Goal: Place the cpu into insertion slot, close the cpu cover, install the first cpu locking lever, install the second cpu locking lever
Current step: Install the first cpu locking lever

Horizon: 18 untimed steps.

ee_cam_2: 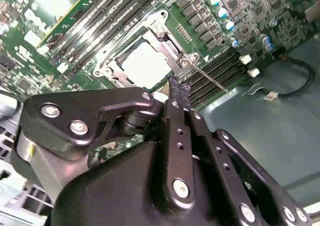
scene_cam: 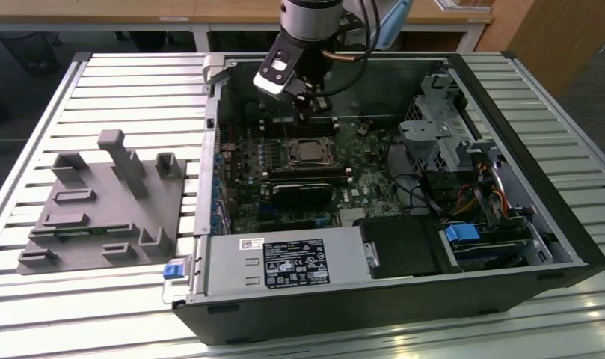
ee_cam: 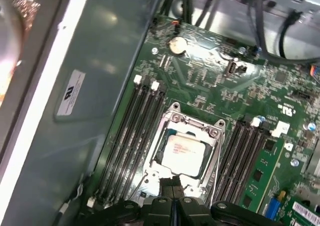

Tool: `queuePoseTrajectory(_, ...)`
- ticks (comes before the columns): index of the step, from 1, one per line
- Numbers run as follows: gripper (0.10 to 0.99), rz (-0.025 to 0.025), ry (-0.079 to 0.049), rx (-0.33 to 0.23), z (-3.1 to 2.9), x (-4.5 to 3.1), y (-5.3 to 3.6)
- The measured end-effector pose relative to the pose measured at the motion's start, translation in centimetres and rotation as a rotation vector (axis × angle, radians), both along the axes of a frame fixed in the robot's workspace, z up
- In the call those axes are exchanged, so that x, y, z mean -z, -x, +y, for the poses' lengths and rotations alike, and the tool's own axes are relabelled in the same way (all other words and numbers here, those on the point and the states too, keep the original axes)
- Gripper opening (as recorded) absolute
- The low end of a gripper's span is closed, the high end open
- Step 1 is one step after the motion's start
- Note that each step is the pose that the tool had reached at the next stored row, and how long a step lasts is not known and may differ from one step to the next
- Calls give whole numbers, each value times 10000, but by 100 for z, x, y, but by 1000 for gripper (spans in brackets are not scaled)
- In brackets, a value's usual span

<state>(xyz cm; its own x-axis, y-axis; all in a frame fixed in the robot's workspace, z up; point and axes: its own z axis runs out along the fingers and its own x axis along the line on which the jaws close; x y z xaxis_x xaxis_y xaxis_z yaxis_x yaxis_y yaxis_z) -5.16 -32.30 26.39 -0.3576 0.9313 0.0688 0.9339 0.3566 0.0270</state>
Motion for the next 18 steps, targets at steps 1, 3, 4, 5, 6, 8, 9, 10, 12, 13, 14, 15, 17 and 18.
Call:
queuePoseTrajectory(1, 125, -1, 0, -167, 0, 0, 0)
queuePoseTrajectory(3, 125, -1, -1, -493, 0, 1, 0)
queuePoseTrajectory(4, 125, -1, -1, -656, 0, 1, 0)
queuePoseTrajectory(5, 125, -1, -1, -811, 0, 1, 0)
queuePoseTrajectory(6, 125, -1, -1, -963, 0, 1, 0)
queuePoseTrajectory(8, 125, -1, -1, -1267, 0, 1, 0)
queuePoseTrajectory(9, 125, -1, -1, -1415, 0, 1, 0)
queuePoseTrajectory(10, 125, -1, -1, -1560, 0, 1, 0)
queuePoseTrajectory(12, 125, -1, -1, -1855, 0, 1, 0)
queuePoseTrajectory(13, 125, -1, -1, -1992, 0, 2, 0)
queuePoseTrajectory(14, 125, -1, -1, -2131, 0, 2, 0)
queuePoseTrajectory(15, 125, -1, -1, -2275, 0, 2, 0)
queuePoseTrajectory(17, 125, -1, -2, -2611, 0, 2, 0)
queuePoseTrajectory(18, 125, 0, -1, -2783, 0, 2, 0)
